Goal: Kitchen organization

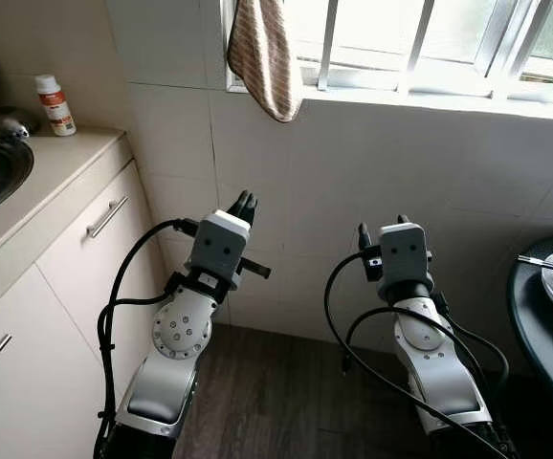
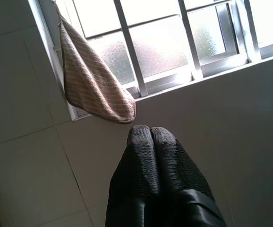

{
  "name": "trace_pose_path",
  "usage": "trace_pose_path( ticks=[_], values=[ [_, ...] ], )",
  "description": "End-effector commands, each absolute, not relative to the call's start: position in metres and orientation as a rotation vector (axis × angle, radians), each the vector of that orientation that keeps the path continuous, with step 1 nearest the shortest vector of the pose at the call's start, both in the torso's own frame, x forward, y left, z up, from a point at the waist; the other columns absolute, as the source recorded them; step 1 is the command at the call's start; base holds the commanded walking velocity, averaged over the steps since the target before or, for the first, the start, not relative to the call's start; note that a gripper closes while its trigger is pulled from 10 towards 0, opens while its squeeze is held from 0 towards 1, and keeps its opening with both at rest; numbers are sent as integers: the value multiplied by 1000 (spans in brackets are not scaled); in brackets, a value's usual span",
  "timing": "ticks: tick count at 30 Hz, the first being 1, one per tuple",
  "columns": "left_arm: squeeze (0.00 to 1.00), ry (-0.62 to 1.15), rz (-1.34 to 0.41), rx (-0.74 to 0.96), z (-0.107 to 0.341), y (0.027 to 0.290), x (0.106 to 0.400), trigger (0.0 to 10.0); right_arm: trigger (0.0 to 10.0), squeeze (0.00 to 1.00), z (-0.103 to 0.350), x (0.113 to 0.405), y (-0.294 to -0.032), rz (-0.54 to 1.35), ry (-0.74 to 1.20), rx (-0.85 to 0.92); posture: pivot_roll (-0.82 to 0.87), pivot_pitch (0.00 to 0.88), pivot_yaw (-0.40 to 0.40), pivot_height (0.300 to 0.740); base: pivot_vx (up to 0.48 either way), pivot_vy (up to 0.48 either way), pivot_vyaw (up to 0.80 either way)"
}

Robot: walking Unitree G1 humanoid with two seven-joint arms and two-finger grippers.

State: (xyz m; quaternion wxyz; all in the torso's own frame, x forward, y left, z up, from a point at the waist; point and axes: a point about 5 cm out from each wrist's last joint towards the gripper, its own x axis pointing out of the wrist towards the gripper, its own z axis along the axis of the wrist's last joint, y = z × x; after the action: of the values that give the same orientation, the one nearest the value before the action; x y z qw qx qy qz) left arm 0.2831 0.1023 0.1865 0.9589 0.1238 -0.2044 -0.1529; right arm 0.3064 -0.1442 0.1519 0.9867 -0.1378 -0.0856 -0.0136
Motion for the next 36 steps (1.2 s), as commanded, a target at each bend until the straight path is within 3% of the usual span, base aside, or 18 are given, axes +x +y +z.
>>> trace_pose_path(
  ticks=[1, 7, 15, 25, 36],
  values=[
    [0, -424, -322, 259, 188, 100, 284, 10000, 10000, 0, 153, 309, -144, -36, -163, -285, 91, 0, -18, 740, 0, -480, 0],
    [0, -422, -320, 257, 188, 101, 283, 10000, 10000, 0, 152, 309, -144, -35, -162, -281, 93, 0, -18, 740, 0, -480, 0],
    [0, -414, -310, 254, 188, 103, 284, 10000, 10000, 0, 152, 309, -143, -31, -159, -279, 95, 0, -18, 740, 0, 0, 0],
    [0, -418, -308, 217, 187, 102, 284, 10000, 10000, 0, 151, 309, -143, -33, -155, -278, 90, 0, -17, 740, 0, -448, 0],
    [0, -391, -298, 217, 184, 103, 286, 10000, 10000, 0, 151, 310, -144, -43, -157, -286, 88, 0, -18, 740, 0, 0, 0]
  ],
)
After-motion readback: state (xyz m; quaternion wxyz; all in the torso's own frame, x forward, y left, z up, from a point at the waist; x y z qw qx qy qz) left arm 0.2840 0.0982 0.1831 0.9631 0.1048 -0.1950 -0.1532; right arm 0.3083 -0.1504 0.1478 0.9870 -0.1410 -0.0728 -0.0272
